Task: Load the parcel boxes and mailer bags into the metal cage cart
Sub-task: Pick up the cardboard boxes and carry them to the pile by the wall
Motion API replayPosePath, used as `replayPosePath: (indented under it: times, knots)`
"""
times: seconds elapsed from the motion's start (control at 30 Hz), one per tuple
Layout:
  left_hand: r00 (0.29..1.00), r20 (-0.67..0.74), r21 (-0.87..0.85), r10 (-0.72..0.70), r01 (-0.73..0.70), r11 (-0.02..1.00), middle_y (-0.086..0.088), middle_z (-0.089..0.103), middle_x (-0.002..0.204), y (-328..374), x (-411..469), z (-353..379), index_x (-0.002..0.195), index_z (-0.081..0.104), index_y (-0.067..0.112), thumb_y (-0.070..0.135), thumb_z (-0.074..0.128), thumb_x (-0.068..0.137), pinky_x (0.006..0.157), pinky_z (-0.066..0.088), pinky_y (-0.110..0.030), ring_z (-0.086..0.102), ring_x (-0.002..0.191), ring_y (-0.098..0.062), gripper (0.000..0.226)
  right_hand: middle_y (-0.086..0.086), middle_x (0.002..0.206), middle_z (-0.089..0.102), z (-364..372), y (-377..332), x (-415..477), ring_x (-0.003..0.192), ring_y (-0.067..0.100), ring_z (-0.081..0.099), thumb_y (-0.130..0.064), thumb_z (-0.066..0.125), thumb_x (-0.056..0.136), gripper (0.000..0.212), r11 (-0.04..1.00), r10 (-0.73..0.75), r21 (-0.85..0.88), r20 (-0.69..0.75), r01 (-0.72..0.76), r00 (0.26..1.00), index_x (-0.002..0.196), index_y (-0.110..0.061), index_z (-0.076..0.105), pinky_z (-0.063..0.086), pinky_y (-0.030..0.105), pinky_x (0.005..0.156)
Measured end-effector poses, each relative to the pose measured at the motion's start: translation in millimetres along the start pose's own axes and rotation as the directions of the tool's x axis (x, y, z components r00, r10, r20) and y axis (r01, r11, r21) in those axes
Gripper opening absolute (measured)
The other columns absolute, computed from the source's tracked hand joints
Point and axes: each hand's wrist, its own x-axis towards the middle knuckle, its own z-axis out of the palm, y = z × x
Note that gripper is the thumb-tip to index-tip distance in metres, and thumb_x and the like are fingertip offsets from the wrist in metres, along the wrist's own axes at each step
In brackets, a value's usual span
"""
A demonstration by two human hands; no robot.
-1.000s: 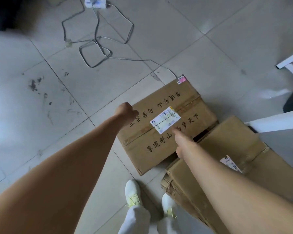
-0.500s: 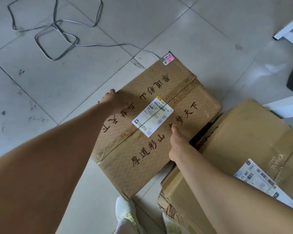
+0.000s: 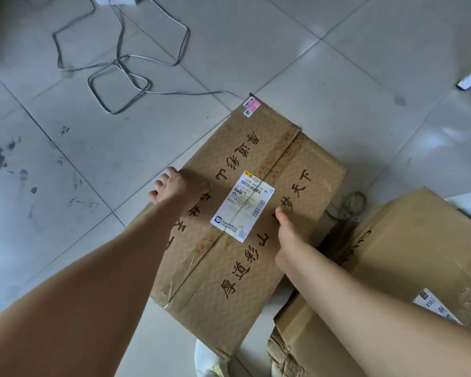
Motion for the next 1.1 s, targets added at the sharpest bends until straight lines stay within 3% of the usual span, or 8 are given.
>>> replayPosePath:
  times: [0.1, 0.2, 0.3, 0.4, 0.67, 0.83, 0.97, 1.1]
  knots:
    - [0.996, -0.065, -0.064, -0.063, 0.059, 0.996, -0.012, 0.042, 0.138, -15, -11, -37, 0.137, 0.031, 0.008, 0.056, 0.065, 0.077, 0.107, 0.023, -0.045, 0.034, 0.13, -0.03, 0.083, 0.005, 0.111, 0.057, 13, -12, -29, 0.093, 0.026, 0.052, -0.068, 0.069, 0.066, 0.074, 0.996, -0.058, -0.063, 0.034, 0.06, 0.998, 0.118, -0.018, 0.054, 0.042, 0.036, 0.074]
    - [0.984, -0.136, -0.126, -0.116, 0.099, 0.987, -0.012, 0.042, 0.137, -27, -32, -83, 0.135, 0.032, 0.007, 0.053, 0.065, 0.076, 0.107, 0.022, -0.044, 0.034, 0.131, -0.029, 0.081, 0.003, 0.12, 0.056, 28, -19, -68, 0.1, 0.026, 0.055, -0.065, 0.078, 0.052, 0.087, 0.992, -0.105, -0.068, 0.068, 0.11, 0.992, 0.124, -0.022, 0.056, 0.046, 0.037, 0.082]
    - [0.969, -0.184, -0.165, -0.163, 0.133, 0.977, -0.012, 0.04, 0.138, -40, -65, -137, 0.137, 0.031, 0.007, 0.054, 0.063, 0.077, 0.108, 0.022, -0.044, 0.032, 0.132, -0.029, 0.083, 0.006, 0.128, 0.054, 35, -26, -121, 0.117, 0.029, 0.052, -0.051, 0.082, 0.061, 0.083, 0.984, -0.173, -0.039, 0.046, 0.175, 0.984, 0.129, -0.017, 0.049, 0.042, 0.042, 0.095]
    - [0.955, -0.22, -0.169, -0.2, 0.165, 0.972, -0.012, 0.038, 0.139, -52, -102, -192, 0.139, 0.032, 0.009, 0.059, 0.058, 0.077, 0.108, 0.023, -0.044, 0.03, 0.133, -0.029, 0.084, 0.008, 0.12, 0.056, 34, -33, -179, 0.111, 0.031, 0.054, -0.049, 0.083, 0.059, 0.081, 0.964, -0.253, -0.071, 0.061, 0.258, 0.965, 0.123, -0.015, 0.048, 0.044, 0.041, 0.091]
    - [0.88, -0.248, -0.4, -0.405, 0.288, 0.87, -0.012, 0.038, 0.141, -90, -238, -317, 0.143, 0.028, 0.011, 0.058, 0.063, 0.07, 0.107, 0.026, -0.045, 0.03, 0.133, -0.029, 0.094, 0.008, 0.1, 0.065, 15, -36, -344, 0.087, 0.031, 0.066, -0.043, 0.082, 0.043, 0.078, 0.894, -0.338, -0.168, 0.358, 0.416, 0.87, 0.112, -0.019, 0.056, 0.056, 0.048, 0.081]
    - [0.786, -0.254, -0.6, -0.563, 0.328, 0.729, -0.013, 0.043, 0.132, -121, -350, -365, 0.136, 0.033, 0.009, 0.058, 0.072, 0.05, 0.105, 0.037, -0.047, 0.036, 0.127, -0.029, 0.107, 0.006, 0.096, 0.065, -13, -14, -440, 0.084, 0.029, 0.066, -0.043, 0.08, 0.044, 0.073, 0.789, -0.387, -0.266, 0.486, 0.554, 0.784, 0.108, -0.019, 0.055, 0.057, 0.045, 0.078]
    - [0.666, -0.301, -0.698, -0.683, 0.333, 0.633, -0.015, 0.042, 0.137, -149, -438, -389, 0.137, 0.033, 0.006, 0.057, 0.066, 0.064, 0.108, 0.033, -0.046, 0.035, 0.13, -0.03, 0.095, 0.005, 0.103, 0.064, -36, 12, -513, 0.089, 0.025, 0.064, -0.042, 0.079, 0.057, 0.067, 0.672, -0.382, -0.314, 0.629, 0.671, 0.677, 0.115, -0.017, 0.056, 0.055, 0.038, 0.08]
    - [0.567, -0.297, -0.793, -0.768, 0.302, 0.53, -0.012, 0.044, 0.133, -180, -517, -394, 0.133, 0.039, 0.009, 0.057, 0.065, 0.06, 0.105, 0.037, -0.044, 0.038, 0.127, -0.027, 0.091, 0.007, 0.114, 0.064, -54, 47, -565, 0.096, 0.021, 0.064, -0.036, 0.076, 0.07, 0.072, 0.556, -0.309, -0.344, 0.76, 0.757, 0.572, 0.133, -0.012, 0.048, 0.046, 0.027, 0.059]
